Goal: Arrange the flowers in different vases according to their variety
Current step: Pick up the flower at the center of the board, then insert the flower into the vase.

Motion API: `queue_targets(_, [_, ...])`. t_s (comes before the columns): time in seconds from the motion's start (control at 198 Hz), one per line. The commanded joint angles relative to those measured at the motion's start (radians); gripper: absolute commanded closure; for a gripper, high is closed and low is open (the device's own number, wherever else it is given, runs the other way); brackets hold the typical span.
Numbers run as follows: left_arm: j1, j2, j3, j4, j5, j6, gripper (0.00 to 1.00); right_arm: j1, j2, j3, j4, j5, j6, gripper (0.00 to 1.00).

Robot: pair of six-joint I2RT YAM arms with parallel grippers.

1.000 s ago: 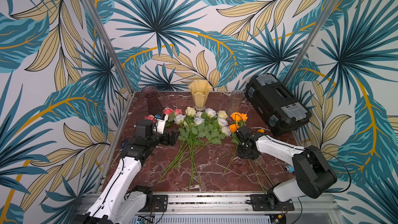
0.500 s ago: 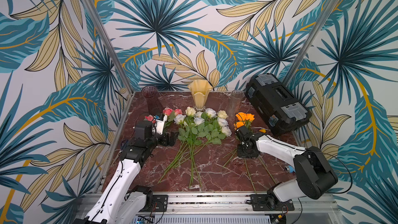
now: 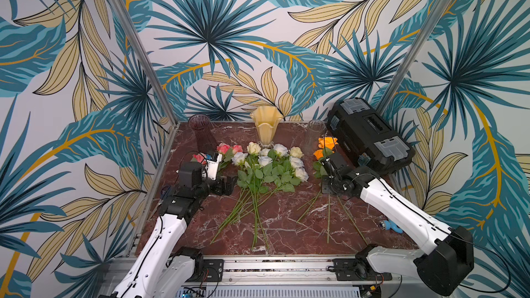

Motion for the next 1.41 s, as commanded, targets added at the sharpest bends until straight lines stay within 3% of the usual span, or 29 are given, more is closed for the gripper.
queue_targets(0.0, [-0.001, -0.018, -0.026, 0.006, 0.000, 0.007, 0.00, 0.011, -0.043, 0.089, -0.075, 0.090, -0.028, 1.00])
queue_targets(0.197, [-0.001, -0.013, -0.027, 0.015, 0.017, -0.002, 0.00, 0.010, -0.007, 0.336, -0.022, 0.219, -0.197, 1.00])
queue_targets(0.52, [0.000, -0.007, -0.009, -0.023, 0.077, -0.010, 0.00, -0.032, 0.204, 0.623, 0.385, 0.266, -0.471, 1.00])
queue_targets(0.788, [-0.001, -0.011, -0.007, -0.037, 0.091, -0.019, 0.00, -0.128, 0.439, 0.821, 0.666, 0.225, -0.511, 1.00])
queue_targets(1.132, [0.000, -0.014, -0.021, -0.042, 0.083, -0.033, 0.00, -0.210, 0.714, 1.098, 0.761, 0.218, -0.529, 1.00])
queue_targets(1.409, [0.000, -0.015, -0.012, -0.053, 0.062, -0.039, 0.00, -0.228, 0.764, 1.085, 0.762, 0.218, -0.495, 1.00])
